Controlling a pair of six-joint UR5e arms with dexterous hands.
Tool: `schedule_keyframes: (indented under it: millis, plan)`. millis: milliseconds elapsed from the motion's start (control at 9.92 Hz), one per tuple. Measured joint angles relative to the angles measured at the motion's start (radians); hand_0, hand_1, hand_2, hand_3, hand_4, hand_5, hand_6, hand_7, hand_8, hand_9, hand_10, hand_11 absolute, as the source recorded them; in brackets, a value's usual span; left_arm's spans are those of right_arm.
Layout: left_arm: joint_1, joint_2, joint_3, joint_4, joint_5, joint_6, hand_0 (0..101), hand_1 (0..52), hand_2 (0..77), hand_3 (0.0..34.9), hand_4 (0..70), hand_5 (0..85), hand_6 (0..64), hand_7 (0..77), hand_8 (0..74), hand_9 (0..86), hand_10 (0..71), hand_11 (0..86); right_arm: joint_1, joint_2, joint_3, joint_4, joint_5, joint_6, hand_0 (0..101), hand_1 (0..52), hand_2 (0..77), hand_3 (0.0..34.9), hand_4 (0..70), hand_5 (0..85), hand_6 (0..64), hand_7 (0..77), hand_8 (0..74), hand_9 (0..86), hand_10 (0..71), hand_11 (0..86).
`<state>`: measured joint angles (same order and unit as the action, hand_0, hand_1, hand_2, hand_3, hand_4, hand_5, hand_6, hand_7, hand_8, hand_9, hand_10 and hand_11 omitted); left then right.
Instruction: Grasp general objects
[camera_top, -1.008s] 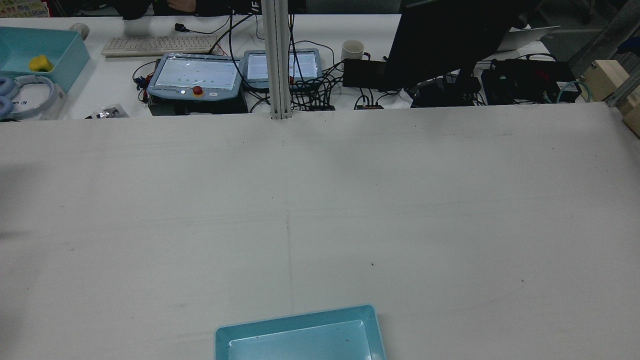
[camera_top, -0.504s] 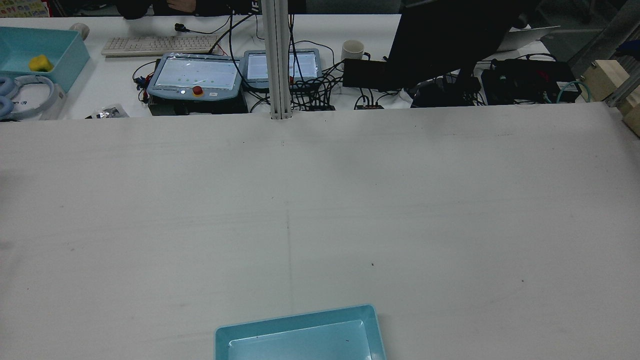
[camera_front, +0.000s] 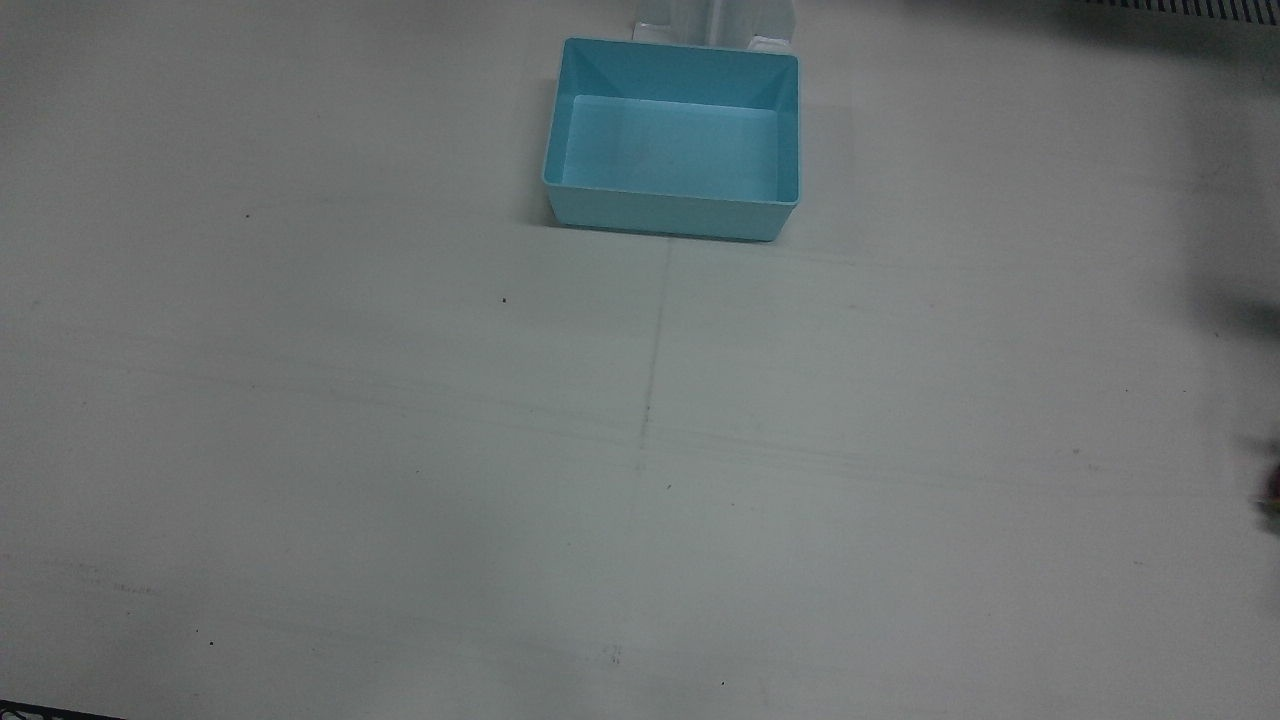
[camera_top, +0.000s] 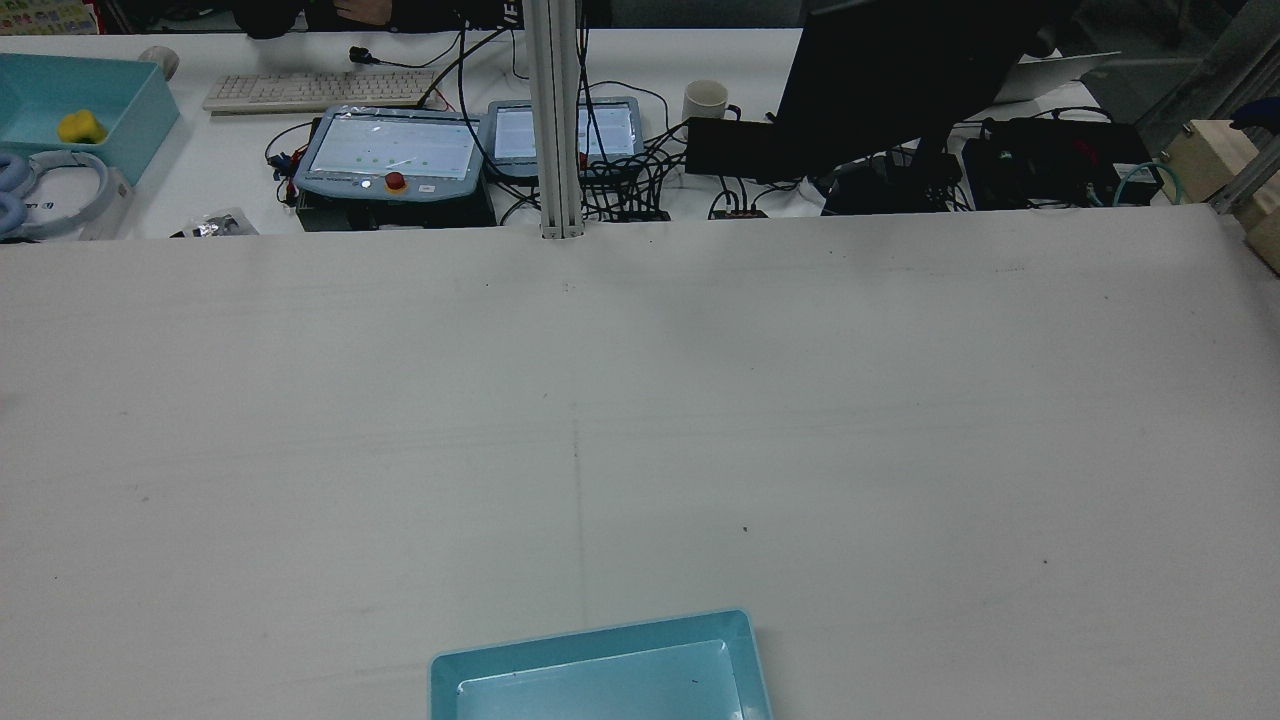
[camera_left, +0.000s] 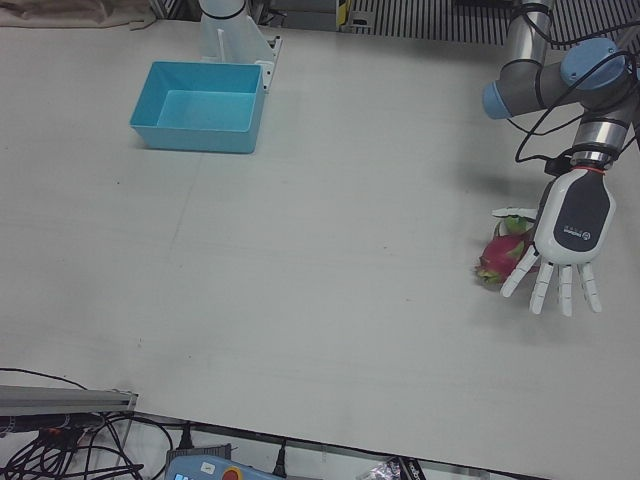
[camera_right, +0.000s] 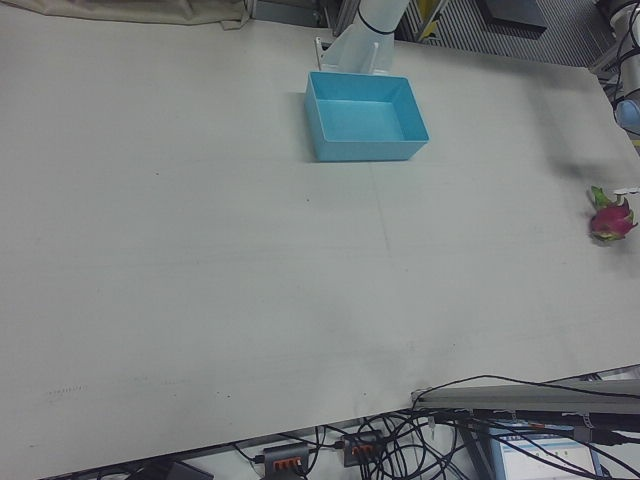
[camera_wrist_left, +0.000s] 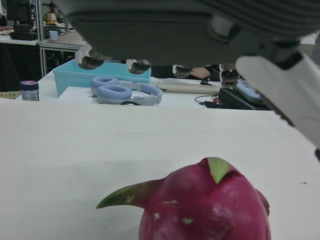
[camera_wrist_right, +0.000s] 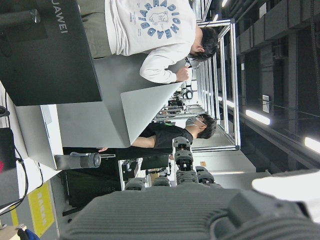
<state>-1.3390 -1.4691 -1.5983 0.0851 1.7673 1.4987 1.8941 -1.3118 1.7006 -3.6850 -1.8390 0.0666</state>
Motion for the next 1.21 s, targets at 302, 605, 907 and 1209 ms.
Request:
schedule_keyframes:
  millis: [302,605,907,1209]
  plan:
    - [0.003,0.001,0.05,-0.038,0.01,0.011,52,0.5,12.0,30.0,0.0,2.2,0.5,2.7,1.6,1.6,1.1,1.1,0.0,0.0,0.0,0.0,0.0,0.0,0,5.4,1.6,0.0,0.0,0.5,0.0,0.0,0.0,0.5,0.0,0.5]
    - [0.008,0.001,0.106,-0.09,0.011,0.013,52,0.5,12.0,30.1,0.0,2.2,0.5,1.1,1.6,1.6,1.1,1.1,0.0,0.0,0.0,0.0,0.0,0.0,0,5.4,1.6,0.0,0.0,0.5,0.0,0.0,0.0,0.5,0.0,0.5]
    - [0.01,0.0,0.134,-0.123,0.011,0.013,52,0.5,13.1,30.5,0.0,2.2,0.5,1.1,1.6,1.6,1.1,1.1,0.0,0.0,0.0,0.0,0.0,0.0,0,5.4,1.6,0.0,0.0,0.5,0.0,0.0,0.0,1.1,0.0,0.5]
    - [0.035,0.0,0.15,-0.145,0.004,0.014,52,0.5,15.3,27.4,0.0,2.2,1.1,6.5,1.6,1.6,1.1,1.1,0.0,0.0,0.0,0.0,0.0,0.0,0,5.4,1.6,0.0,0.0,0.5,0.0,0.0,0.0,0.5,0.0,0.5]
